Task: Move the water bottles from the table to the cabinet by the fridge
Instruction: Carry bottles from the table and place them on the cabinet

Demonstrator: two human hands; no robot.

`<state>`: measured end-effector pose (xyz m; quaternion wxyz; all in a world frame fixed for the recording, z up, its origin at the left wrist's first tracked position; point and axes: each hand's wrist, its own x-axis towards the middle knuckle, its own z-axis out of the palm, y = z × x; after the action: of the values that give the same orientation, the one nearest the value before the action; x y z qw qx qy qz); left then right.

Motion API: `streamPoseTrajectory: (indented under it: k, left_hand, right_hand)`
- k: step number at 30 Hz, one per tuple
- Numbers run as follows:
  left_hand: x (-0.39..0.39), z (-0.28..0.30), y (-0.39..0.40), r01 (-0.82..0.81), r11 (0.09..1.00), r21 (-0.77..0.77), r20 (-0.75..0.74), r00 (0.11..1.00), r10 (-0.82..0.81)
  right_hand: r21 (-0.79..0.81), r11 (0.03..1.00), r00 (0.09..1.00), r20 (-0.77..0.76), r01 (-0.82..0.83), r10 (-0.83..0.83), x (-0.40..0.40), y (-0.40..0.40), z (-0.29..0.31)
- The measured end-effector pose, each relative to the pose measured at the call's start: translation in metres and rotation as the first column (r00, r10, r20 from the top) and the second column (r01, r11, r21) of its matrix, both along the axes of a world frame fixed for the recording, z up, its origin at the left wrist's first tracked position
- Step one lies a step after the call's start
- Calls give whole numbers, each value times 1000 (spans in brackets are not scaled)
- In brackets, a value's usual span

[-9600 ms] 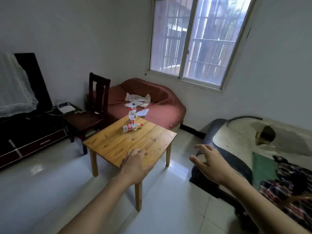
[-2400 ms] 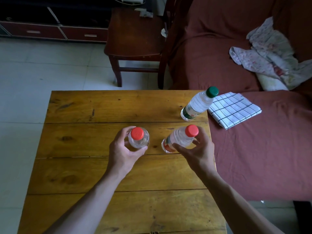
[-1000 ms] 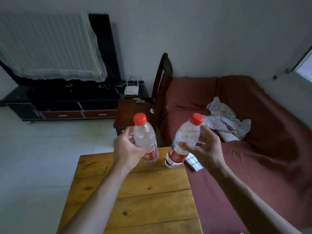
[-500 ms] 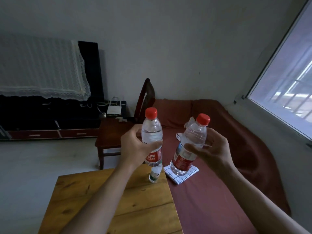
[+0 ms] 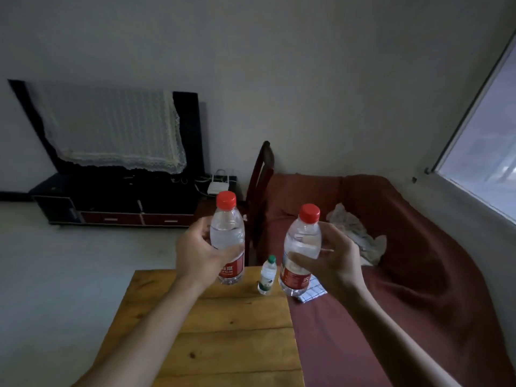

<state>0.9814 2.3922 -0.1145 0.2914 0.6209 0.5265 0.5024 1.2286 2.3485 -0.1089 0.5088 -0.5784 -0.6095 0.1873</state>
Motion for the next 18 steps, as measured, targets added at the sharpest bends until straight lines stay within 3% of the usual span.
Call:
streamPoseTrajectory:
  k: [7, 18]
  left_hand:
    - [-75, 3, -83, -237, 969, -67, -91, 969, 231]
    - [-229, 12, -174, -472, 879, -68, -18, 881, 472]
  right_hand:
    - [-99, 973, 978, -48, -209, 205, -74, -24, -14]
    - [-121, 893, 900, -19, -433, 435, -239, -56, 14]
